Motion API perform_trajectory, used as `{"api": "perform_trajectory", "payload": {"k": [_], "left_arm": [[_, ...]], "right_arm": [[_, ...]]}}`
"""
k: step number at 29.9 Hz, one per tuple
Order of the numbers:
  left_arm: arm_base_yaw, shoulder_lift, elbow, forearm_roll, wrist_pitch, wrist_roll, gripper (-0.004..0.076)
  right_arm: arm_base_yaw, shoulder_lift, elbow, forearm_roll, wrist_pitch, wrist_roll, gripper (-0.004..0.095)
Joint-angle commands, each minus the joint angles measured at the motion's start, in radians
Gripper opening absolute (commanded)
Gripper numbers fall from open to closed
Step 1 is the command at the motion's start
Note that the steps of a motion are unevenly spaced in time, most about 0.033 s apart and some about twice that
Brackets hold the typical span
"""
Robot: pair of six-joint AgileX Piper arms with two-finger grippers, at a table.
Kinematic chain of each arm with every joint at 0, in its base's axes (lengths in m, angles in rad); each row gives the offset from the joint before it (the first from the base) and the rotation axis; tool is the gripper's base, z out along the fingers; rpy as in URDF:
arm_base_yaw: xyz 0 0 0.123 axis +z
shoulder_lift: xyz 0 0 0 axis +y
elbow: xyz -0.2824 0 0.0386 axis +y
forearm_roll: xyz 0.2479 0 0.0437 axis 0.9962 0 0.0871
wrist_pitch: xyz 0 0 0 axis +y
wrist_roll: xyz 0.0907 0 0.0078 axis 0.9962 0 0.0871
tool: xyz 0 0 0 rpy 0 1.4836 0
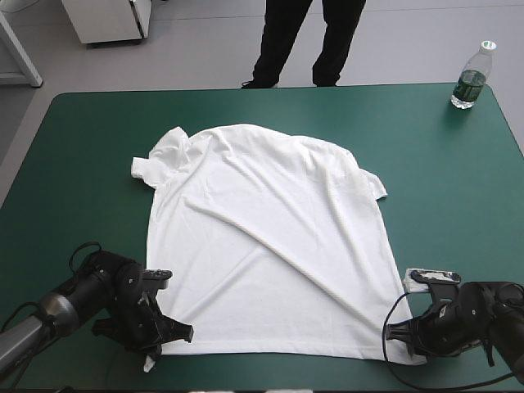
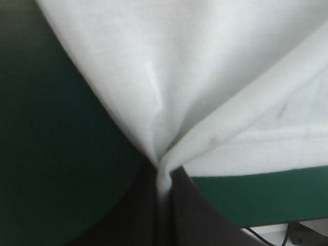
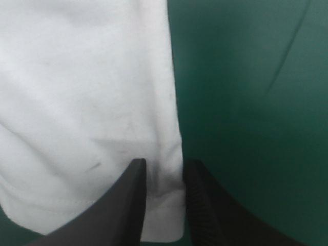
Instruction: Fold the cloth
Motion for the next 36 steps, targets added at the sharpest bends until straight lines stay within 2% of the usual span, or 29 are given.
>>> {"api": "perform_trajectory", "payload": {"k": [1, 5, 9, 16, 24, 30, 36], "left_arm": [[-0.003, 0.010, 0.007, 0.001, -0.110, -0.012, -0.0022], [-0.003, 0.010, 0.007, 0.001, -0.110, -0.012, -0.0022], [-0.003, 0.010, 0.007, 0.002, -0.112, -0.011, -0.0022], [-0.003, -0.027, -0.102, 0.057, -0.076, -0.003, -0.0022], [-0.003, -0.101, -0.543, 0.228, 0.130, 0.021, -0.0022], [-0.003, -0.106, -0.891, 0.238, 0.136, 0.075, -0.0022], [-0.003, -0.062, -1.256, 0.309, 0.132, 0.158, -0.0022]], "right_arm": [[0.005, 0.057, 0.002, 0.089, -0.013, -0.009, 0.0167], [0.047, 0.122, 0.002, 0.077, -0.002, 0.008, 0.0158], [0.098, 0.132, 0.000, 0.060, 0.002, 0.032, -0.0014], [0.106, 0.036, -0.160, -0.018, 0.097, 0.074, -0.0013], [0.106, -0.020, -0.609, -0.102, 0.205, 0.085, -0.0013], [0.106, 0.006, -0.976, -0.170, 0.208, 0.068, -0.0013], [0.106, 0.115, -1.361, -0.170, 0.214, -0.029, -0.0012]]}}
